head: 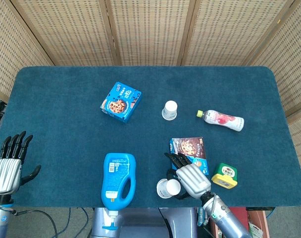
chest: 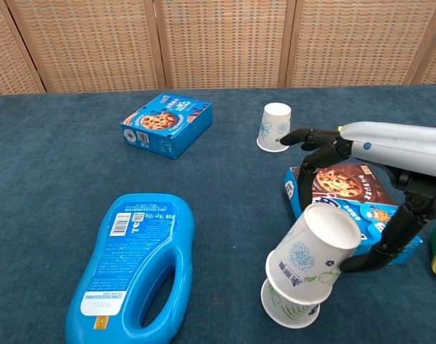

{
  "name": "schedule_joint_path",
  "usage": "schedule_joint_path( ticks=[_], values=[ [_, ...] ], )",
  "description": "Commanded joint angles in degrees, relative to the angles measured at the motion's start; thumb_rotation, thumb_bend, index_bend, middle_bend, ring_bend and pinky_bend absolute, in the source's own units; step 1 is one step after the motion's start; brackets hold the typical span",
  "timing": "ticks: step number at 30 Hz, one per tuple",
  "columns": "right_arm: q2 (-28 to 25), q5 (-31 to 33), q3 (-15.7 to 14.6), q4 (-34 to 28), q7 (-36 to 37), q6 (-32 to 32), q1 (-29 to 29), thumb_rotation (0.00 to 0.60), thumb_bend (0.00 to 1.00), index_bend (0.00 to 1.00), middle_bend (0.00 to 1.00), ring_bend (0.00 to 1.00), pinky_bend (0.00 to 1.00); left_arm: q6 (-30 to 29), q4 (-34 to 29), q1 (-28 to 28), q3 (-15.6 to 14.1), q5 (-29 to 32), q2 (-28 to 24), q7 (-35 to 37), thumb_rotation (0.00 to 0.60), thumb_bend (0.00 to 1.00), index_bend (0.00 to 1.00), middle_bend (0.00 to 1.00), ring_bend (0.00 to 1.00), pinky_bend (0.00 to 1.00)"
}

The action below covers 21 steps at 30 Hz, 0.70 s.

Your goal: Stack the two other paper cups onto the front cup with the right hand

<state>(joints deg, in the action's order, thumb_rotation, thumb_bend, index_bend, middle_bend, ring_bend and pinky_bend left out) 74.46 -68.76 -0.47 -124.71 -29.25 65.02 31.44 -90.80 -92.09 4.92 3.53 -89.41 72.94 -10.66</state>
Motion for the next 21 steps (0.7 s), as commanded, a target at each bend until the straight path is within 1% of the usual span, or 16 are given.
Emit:
schedule_joint_path(
  ticks=[1,4,9,13,19,21],
  values=[
    [0.09,0.26,0.08,0.2,-0.08,-0.04,-0.03,0.6,0.13,0.35,0.0,0.0,0.02,-0.07,0.06,-0.05,0.02,0.03,-0.04,0.06,0.6,0.27,0.0,0.0,0.0,0.0],
    [0.18,0.48,0.11,0.44,-0.19,0.0,-0.12,0.6,0.13,0.33,0.0,0.0,0.02,-0.02,-0.03,-0.02,0.02,0.03,-0.07,0.04,0.6,0.27,0.0,0.0,0.0,0.0],
    [0.06,0.58,0.28,0.65,-0.23,0.03,-0.18,0.6,0.13,0.33,0.0,0.0,0.02,-0.08,-0.02,-0.06,-0.03,-0.04,-0.04,-0.05,0.6,0.27,0.0,0.0,0.0,0.0],
    [-0.97,1.43,1.27,1.07,-0.17,0.55,-0.14,0.6,0.13,0.33,0.0,0.0,0.02,-0.09,0.03,-0.05,0.08,0.1,-0.07,0.05,0.6,0.27,0.0,0.0,0.0,0.0],
    [-3.97,4.88,5.08,2.34,-0.38,0.97,1.27,0.6,0.13,0.33,0.0,0.0,0.02,0.0,-0.03,-0.01,0.06,0.08,-0.05,-0.14,0.6,0.27,0.0,0.0,0.0,0.0],
    [-5.19,6.73,6.86,3.26,-0.14,0.63,2.17,0.6,0.13,0.33,0.0,0.0,0.02,-0.06,-0.04,-0.03,0.11,0.13,-0.06,-0.09,0.6,0.27,0.0,0.0,0.0,0.0]
  ],
)
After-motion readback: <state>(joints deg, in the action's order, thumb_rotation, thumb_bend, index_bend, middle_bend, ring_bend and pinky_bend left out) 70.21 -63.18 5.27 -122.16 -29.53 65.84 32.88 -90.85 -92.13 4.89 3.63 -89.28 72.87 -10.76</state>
